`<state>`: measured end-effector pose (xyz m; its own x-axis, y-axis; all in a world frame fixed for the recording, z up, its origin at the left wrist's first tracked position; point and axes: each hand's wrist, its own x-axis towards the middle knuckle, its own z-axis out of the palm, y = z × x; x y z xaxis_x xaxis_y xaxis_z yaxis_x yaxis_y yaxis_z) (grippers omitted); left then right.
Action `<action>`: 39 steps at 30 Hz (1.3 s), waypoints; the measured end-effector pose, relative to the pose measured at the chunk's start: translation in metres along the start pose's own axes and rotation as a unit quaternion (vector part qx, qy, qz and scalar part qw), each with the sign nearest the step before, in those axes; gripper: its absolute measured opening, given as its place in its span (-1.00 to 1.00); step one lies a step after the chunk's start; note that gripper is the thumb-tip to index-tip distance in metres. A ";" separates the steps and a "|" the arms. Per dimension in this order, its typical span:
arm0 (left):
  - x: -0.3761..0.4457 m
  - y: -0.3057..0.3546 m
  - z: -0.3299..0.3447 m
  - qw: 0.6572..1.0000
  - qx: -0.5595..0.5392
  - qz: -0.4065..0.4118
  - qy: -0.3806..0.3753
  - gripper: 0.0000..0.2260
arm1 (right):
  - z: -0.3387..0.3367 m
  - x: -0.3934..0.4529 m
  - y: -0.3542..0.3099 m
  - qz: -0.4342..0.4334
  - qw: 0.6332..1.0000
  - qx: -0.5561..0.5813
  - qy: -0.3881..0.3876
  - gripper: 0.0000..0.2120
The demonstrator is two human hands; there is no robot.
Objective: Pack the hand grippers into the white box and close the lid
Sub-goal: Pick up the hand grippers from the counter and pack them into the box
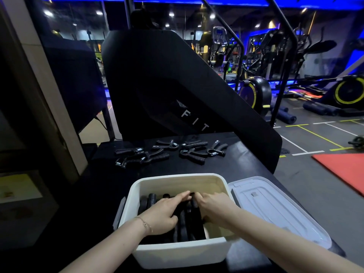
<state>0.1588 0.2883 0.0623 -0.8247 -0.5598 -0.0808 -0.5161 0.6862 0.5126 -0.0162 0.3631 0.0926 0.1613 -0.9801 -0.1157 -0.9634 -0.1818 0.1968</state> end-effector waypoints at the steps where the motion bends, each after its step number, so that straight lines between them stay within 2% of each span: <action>1: 0.000 -0.001 0.001 1.000 -0.002 0.002 0.000 -0.28 | 0.000 -0.001 0.001 0.010 0.999 0.002 -0.030 -0.71; 5: 0.000 -0.006 0.004 1.000 0.020 0.016 0.012 -0.32 | -0.003 -0.005 0.005 -0.009 0.995 0.021 -0.097 -0.72; 8: 0.000 0.003 0.000 0.994 0.098 0.053 0.021 -0.35 | -0.006 -0.007 0.011 -0.019 0.991 0.038 -0.129 -0.67; 11: 0.000 0.012 -0.002 0.981 0.176 0.084 -0.016 -0.40 | -0.008 -0.009 0.017 -0.036 0.990 0.024 -0.135 -0.62; 16: 0.000 0.010 -0.004 0.981 0.176 0.081 -0.010 -0.47 | -0.006 -0.012 0.021 -0.057 0.996 -0.014 -0.074 -0.63; 22: 0.002 0.005 -0.027 0.987 0.142 0.078 0.019 -0.55 | -0.017 -0.021 0.044 -0.051 0.993 0.097 0.047 -0.65; 25: 0.010 0.004 -0.045 0.987 0.126 0.088 0.039 -0.59 | -0.018 -0.017 0.058 -0.032 0.982 0.160 0.100 -0.74; 30: 0.042 0.003 -0.069 0.982 0.159 0.095 0.043 -0.53 | -0.011 -0.001 0.077 -0.022 0.961 0.202 0.187 -0.77; 32: 0.059 0.003 -0.074 0.982 0.161 0.087 0.052 -0.61 | -0.004 0.009 0.081 -0.019 0.949 0.232 0.212 -0.75; 36: 0.101 -0.006 -0.080 0.979 0.189 0.057 0.048 -0.49 | 0.010 0.041 0.095 0.024 0.920 0.286 0.268 -0.59; 39: 0.138 -0.024 -0.082 0.977 0.210 0.036 0.032 -0.44 | 0.017 0.070 0.111 0.060 0.905 0.319 0.276 -0.63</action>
<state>0.0767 0.1567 0.1088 -0.8536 -0.5209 0.0032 -0.5169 0.8478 0.1187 -0.1151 0.2758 0.0893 -0.0411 -0.9121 0.4080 -0.8800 -0.1603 -0.4471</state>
